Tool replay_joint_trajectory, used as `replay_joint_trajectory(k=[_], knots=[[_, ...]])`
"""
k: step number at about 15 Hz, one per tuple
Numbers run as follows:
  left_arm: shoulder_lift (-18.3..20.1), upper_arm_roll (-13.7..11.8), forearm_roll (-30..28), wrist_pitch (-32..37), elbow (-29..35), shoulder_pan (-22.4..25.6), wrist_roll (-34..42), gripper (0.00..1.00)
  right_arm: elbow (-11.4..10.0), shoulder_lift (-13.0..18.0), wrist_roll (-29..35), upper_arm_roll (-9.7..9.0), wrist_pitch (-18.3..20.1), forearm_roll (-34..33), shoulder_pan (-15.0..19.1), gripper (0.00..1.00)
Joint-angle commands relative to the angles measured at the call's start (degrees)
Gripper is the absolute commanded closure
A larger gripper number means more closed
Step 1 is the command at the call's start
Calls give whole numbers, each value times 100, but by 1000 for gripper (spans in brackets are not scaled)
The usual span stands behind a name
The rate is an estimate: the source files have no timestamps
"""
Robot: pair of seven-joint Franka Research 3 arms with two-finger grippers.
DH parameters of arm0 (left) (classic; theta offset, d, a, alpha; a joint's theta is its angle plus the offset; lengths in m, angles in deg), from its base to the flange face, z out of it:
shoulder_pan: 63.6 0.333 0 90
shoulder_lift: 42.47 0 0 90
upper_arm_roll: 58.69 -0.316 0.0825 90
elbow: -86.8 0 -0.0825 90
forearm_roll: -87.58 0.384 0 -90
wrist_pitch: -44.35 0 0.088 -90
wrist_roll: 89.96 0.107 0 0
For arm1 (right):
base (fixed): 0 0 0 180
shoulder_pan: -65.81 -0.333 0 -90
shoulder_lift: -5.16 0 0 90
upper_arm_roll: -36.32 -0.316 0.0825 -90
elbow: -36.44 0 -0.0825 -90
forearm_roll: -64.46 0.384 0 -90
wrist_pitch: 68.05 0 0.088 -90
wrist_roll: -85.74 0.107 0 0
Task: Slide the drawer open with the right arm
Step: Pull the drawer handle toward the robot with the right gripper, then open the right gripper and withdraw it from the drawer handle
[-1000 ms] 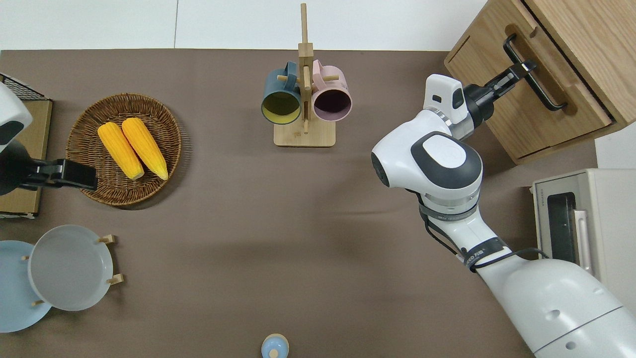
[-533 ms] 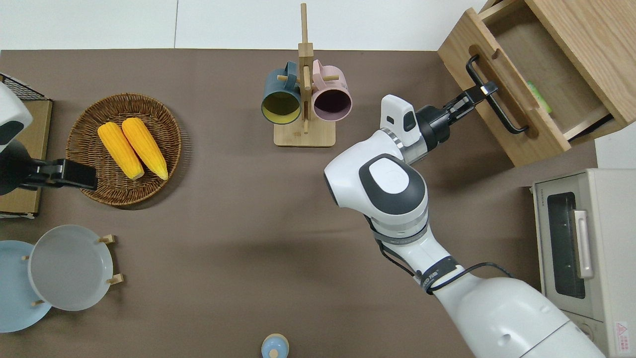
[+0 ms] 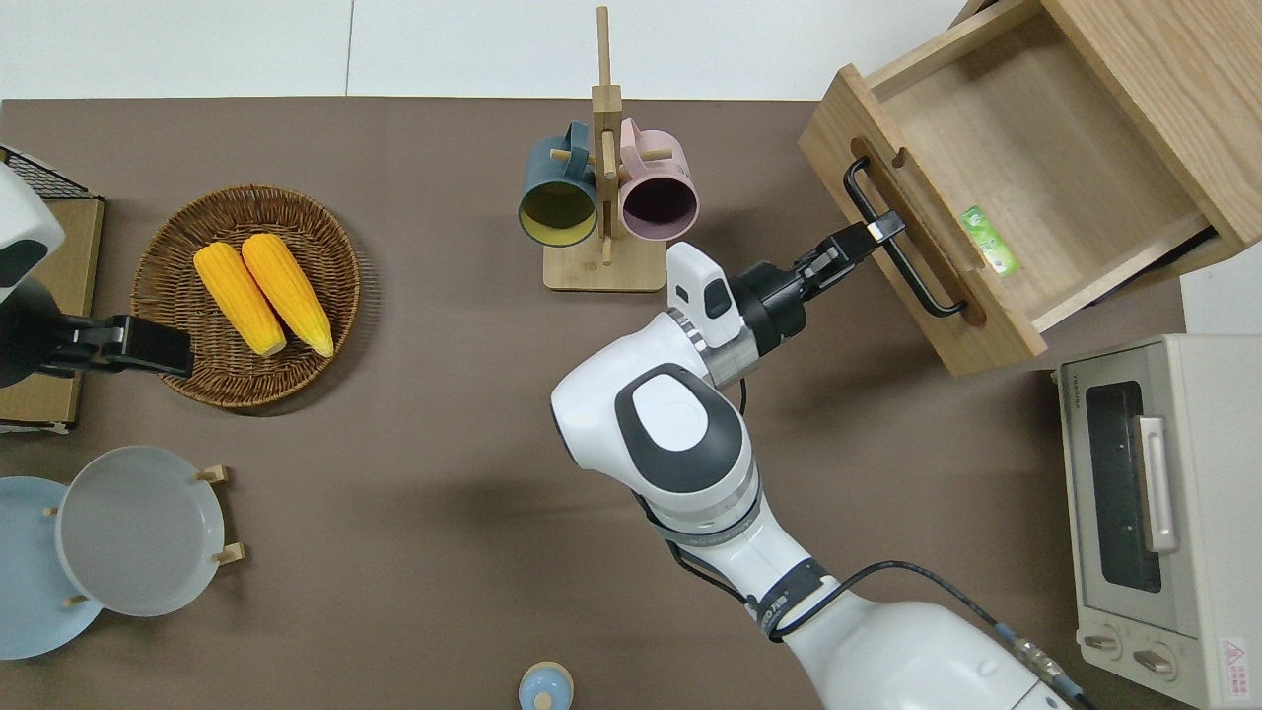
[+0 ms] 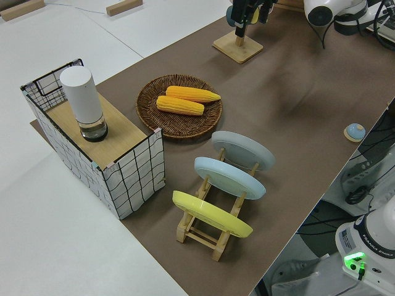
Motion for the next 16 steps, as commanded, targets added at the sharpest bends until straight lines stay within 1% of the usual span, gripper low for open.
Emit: replay_joint_trajectory(k=[1, 3, 9, 10, 11, 12, 13, 14, 16], knots=[[-65, 37, 98, 113, -149, 22, 55, 7, 100, 3, -171, 20, 149, 286, -380, 1000], [-65, 37, 98, 113, -149, 22, 55, 7, 118, 3, -171, 20, 229, 331, -433, 1000], [-65, 37, 98, 113, -149, 22, 55, 7, 171, 3, -171, 20, 238, 436, -521, 999], [-65, 37, 98, 113, -149, 22, 55, 7, 171, 3, -171, 20, 238, 436, -530, 909], [-65, 37, 98, 113, -140, 22, 55, 7, 171, 3, -171, 20, 238, 427, -530, 799], [-65, 37, 98, 113, -149, 22, 55, 7, 171, 3, -162, 20, 238, 427, -521, 541], [-65, 37, 98, 113, -149, 22, 55, 7, 171, 3, -145, 20, 229, 427, -521, 97], [-65, 37, 98, 113, -149, 22, 55, 7, 171, 3, -136, 20, 229, 436, -512, 22], [-65, 37, 98, 113, -140, 22, 55, 7, 171, 3, -136, 20, 229, 427, -503, 17]])
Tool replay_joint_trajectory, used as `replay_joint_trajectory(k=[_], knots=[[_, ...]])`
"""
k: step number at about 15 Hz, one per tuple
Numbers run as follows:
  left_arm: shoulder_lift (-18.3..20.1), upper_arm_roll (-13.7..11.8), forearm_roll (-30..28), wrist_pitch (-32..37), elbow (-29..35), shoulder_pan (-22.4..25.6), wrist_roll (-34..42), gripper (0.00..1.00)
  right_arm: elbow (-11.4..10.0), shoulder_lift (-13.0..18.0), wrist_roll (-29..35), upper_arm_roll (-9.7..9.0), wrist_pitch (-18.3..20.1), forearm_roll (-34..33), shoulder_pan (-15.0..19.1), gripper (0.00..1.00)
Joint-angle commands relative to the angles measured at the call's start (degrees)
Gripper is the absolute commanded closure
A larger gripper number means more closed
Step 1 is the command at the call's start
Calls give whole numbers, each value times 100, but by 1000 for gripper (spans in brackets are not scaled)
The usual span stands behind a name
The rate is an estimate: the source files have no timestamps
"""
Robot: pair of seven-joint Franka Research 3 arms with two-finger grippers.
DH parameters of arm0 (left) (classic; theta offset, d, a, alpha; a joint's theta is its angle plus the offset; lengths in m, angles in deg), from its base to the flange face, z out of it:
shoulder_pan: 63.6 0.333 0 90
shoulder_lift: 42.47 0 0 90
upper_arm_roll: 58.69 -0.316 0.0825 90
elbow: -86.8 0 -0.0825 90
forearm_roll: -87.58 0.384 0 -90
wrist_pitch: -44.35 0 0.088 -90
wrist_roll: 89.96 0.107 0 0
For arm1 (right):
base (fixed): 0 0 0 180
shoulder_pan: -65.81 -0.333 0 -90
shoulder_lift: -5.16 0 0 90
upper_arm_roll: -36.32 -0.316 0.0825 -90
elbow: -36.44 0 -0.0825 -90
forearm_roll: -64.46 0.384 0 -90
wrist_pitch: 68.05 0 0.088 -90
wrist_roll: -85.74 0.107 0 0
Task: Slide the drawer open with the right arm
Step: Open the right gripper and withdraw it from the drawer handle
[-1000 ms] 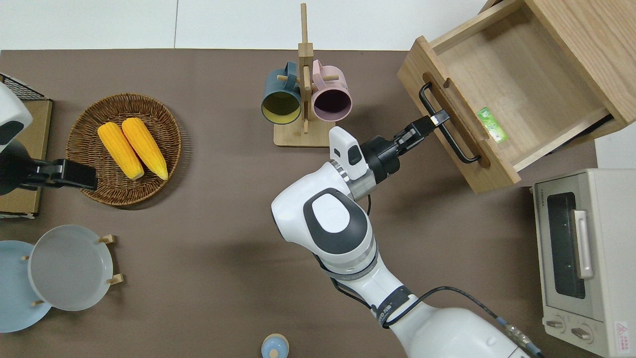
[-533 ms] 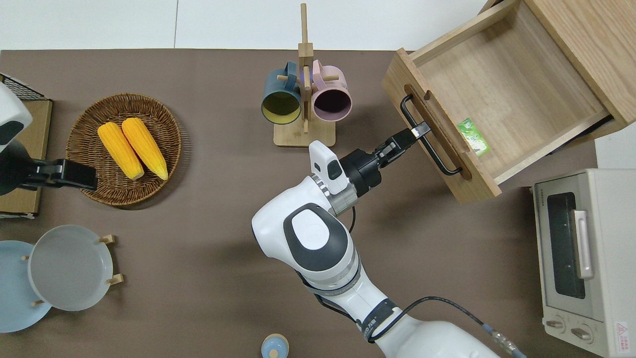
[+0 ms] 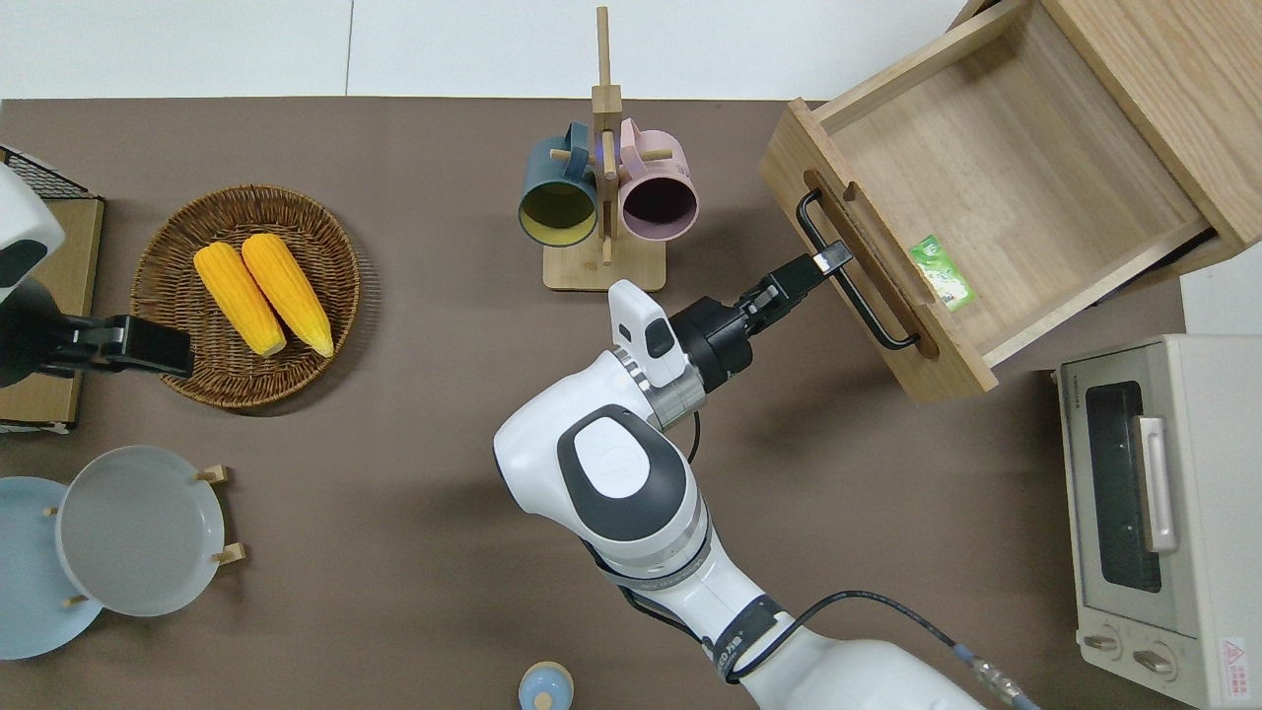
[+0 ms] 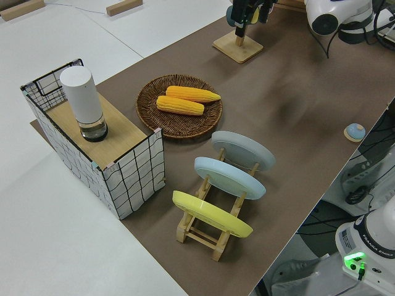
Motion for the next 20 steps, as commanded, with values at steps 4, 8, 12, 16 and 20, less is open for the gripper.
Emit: replay_joint_trajectory(k=[4, 8, 12, 16, 20], knots=[[-65, 37, 98, 113, -140, 22, 55, 7, 87, -5, 28, 19, 17, 121, -46, 17], [-65, 37, 98, 113, -140, 22, 55, 7, 131, 4, 152, 19, 26, 471, -124, 17], [-65, 37, 98, 113, -149, 22, 55, 7, 736, 57, 134, 10, 26, 1647, -327, 17], [-65, 37, 98, 113, -149, 22, 55, 7, 1228, 311, 73, 1, -9, 2887, -292, 17], [-65, 37, 98, 113, -149, 22, 55, 7, 1405, 847, 38, -51, -123, 4232, 85, 17]])
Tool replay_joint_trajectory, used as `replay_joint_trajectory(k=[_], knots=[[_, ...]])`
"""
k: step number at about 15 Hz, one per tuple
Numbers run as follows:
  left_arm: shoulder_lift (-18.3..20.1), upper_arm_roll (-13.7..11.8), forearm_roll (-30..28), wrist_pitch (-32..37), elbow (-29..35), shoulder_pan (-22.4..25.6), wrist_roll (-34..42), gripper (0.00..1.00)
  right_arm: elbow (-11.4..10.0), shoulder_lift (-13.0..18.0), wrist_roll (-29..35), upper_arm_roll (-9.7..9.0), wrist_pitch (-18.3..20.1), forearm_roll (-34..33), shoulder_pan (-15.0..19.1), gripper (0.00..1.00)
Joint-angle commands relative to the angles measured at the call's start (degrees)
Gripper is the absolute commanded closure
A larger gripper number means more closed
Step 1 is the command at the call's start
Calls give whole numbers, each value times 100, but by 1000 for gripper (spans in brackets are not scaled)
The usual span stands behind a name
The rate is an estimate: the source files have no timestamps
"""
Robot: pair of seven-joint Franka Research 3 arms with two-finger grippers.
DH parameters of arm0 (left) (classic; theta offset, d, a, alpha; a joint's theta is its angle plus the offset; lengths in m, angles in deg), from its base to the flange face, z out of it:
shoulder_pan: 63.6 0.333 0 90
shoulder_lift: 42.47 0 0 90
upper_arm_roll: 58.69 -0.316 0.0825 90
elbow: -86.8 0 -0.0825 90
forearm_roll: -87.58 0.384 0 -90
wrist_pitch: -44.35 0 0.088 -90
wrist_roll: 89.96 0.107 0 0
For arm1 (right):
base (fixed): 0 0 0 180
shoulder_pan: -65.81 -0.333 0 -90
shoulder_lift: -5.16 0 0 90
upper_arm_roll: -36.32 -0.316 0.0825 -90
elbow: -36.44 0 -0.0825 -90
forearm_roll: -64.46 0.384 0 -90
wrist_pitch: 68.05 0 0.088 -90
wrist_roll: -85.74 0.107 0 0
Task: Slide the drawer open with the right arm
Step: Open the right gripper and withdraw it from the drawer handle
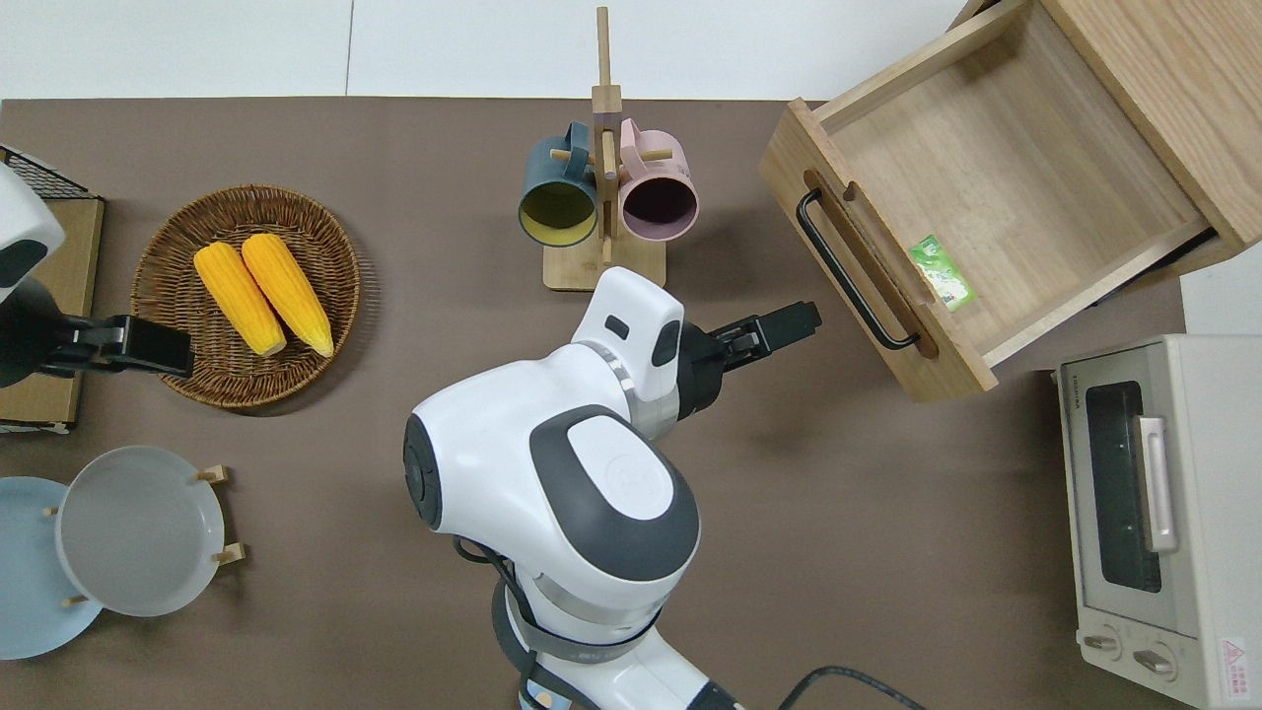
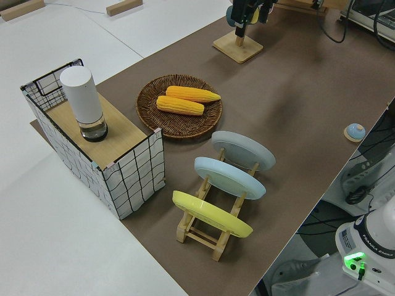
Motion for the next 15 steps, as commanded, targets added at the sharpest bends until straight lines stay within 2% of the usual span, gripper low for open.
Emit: replay_joint_trajectory(k=[1, 6, 7, 10, 15], knots=[[-65, 37, 98, 113, -149, 22, 55, 7, 69, 510, -97, -149, -167, 1105, 492, 17], [-65, 37, 98, 113, -140, 22, 55, 7, 69, 1108, -448, -676, -325, 2344, 1738, 17], [-65, 37, 98, 113, -149, 22, 55, 7, 69, 1196, -554, -729, -352, 2608, 1994, 17], [-65, 37, 98, 113, -140, 22, 55, 7, 69, 1407, -870, -756, -466, 3425, 2627, 17], [-65, 37, 98, 113, -149, 22, 55, 7, 69, 1531, -1616, -756, -633, 4638, 3585, 17]])
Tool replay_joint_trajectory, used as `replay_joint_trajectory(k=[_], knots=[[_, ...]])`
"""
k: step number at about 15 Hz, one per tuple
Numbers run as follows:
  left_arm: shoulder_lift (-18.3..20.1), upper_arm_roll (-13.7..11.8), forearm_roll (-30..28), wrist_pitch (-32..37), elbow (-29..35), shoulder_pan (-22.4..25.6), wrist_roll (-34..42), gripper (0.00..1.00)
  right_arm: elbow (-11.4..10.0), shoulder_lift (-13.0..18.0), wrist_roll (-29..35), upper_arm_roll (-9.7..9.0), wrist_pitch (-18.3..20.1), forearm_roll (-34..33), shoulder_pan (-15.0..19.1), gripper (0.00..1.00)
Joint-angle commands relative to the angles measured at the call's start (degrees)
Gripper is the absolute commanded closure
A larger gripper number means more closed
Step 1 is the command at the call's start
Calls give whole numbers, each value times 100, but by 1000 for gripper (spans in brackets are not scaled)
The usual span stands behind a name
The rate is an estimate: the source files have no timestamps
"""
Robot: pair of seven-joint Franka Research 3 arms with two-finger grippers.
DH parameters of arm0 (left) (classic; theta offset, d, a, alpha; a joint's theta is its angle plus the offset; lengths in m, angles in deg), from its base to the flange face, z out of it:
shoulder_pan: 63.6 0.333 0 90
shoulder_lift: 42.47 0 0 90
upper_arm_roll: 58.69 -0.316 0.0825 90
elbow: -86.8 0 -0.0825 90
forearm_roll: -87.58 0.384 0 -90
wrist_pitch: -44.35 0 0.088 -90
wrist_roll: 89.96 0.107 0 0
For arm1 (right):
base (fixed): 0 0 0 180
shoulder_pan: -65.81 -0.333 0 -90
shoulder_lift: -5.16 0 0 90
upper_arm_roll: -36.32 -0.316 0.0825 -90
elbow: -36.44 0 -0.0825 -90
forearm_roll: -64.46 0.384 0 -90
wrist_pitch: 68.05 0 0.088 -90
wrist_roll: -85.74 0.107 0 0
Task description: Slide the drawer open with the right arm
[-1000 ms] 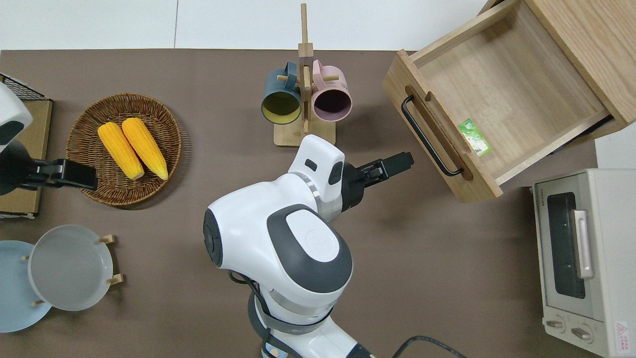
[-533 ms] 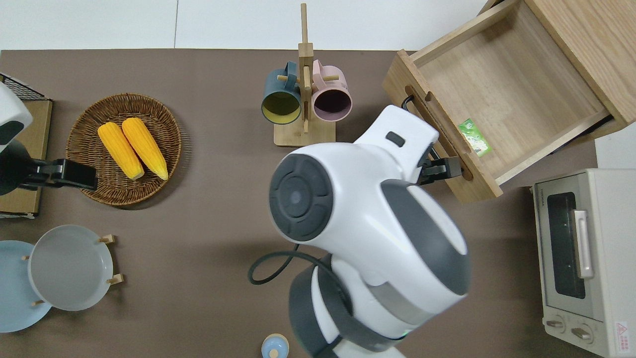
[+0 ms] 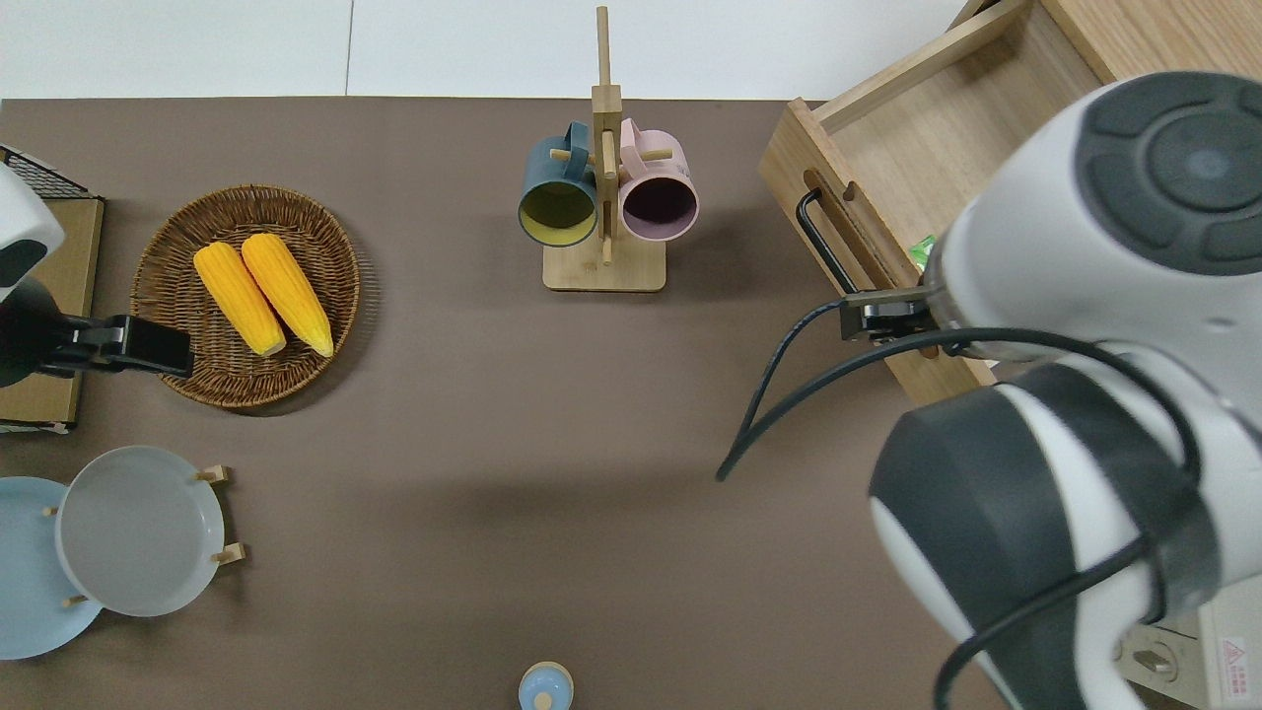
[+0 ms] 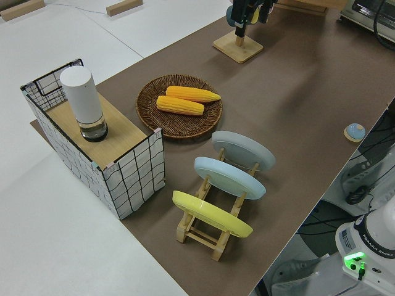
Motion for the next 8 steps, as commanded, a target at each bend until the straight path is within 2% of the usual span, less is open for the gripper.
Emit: replay_joint_trajectory(k=[1, 4, 8], knots=[[-65, 37, 98, 113, -140, 22, 55, 7, -103, 125, -742, -120, -168, 844, 762, 17], [-65, 37, 98, 113, -149, 22, 55, 7, -103, 134, -1367, -111, -151, 1135, 1167, 17], [-65, 37, 98, 113, -149, 22, 55, 7, -120, 99, -1413, -93, -159, 1181, 1370, 17]])
